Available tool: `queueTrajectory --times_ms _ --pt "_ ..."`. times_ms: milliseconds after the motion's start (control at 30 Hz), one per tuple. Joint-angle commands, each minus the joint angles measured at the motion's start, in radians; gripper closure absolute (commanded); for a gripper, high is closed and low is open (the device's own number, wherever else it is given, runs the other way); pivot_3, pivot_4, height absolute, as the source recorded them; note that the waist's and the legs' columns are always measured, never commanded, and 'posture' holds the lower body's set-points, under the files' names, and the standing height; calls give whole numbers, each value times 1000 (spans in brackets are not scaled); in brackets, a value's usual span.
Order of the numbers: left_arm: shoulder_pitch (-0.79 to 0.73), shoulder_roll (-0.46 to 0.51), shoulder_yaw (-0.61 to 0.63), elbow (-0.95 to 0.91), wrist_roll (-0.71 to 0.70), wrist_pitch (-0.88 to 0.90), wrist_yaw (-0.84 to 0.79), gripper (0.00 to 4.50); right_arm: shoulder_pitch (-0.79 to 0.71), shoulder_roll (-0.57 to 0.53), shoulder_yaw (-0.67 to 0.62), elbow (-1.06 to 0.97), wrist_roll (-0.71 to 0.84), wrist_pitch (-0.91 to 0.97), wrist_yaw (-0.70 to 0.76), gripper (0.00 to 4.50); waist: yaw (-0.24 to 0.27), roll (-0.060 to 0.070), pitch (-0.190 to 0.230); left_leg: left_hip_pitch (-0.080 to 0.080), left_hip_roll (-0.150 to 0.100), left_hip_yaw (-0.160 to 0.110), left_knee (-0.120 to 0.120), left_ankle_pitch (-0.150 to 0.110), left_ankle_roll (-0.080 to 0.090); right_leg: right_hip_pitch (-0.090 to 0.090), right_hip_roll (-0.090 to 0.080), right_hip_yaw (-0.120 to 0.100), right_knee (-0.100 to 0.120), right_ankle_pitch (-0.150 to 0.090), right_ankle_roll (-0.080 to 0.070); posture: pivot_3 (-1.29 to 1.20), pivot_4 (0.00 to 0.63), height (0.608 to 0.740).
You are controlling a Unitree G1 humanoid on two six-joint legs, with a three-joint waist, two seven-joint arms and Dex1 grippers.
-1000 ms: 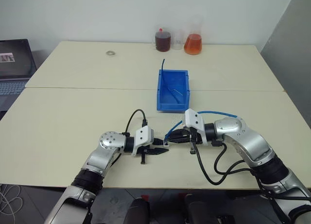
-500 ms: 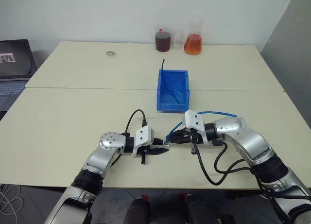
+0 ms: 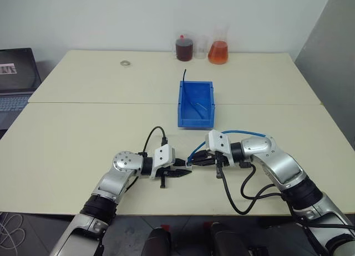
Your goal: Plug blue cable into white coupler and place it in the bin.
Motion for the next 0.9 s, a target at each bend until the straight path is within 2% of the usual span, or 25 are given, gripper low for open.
queueTrajectory --times_ms 33,133,200,267,433,567,667,767,900 --pt "10 13 6 -32 4 5 4 3719 40 -9 65 132 -95 -8 5 4464 -1 0 -2 1 0 0 0 0 0 1 0 0 0 0 0 0 150 740" --pt "8 19 23 -45 -13 20 4 3719 30 6 26 145 -76 2 -22 4464 -4 0 -2 13 1 0 -2 0 0 13 1 0 -3 -3 2 0 150 740" --pt "11 37 36 -83 -43 63 -16 2959 20 12 -13 133 -50 30 -41 4464 -6 0 -2 15 1 0 -2 -1 1 15 1 0 -3 -4 3 0 150 740" --pt "19 57 62 -138 -71 107 -10 2636 12 19 -58 103 -13 78 -61 4464 -8 0 -2 15 1 0 -2 0 1 15 1 0 -3 -4 3 0 150 740" --pt "64 113 159 -307 -146 252 59 1504 -20 39 -175 -43 93 249 -123 4464 -8 0 -1 13 2 -1 -2 0 0 14 1 0 -3 -4 3 0 150 740" --pt "119 165 285 -523 -281 507 160 758 -182 108 -336 -59 207 485 -264 4464 -21 1 9 11 2 -1 -2 -1 0 12 1 0 -3 -3 1 0 150 740" --pt "99 135 355 -601 -340 619 285 20 -308 149 -414 45 246 564 -324 4464 -23 0 12 10 2 -3 -2 0 0 10 1 -1 -2 -3 1 0 150 740" --pt "65 62 400 -653 -360 678 446 20 -476 186 -460 275 227 564 -379 4464 -19 0 12 10 1 -3 -2 0 0 12 0 -3 -3 -2 0 0 150 740" --pt "52 -18 386 -680 -322 683 578 20 -607 203 -411 580 128 455 -388 4464 -17 0 12 9 0 -2 -2 -1 0 12 -1 -1 -5 -1 -2 0 150 740"
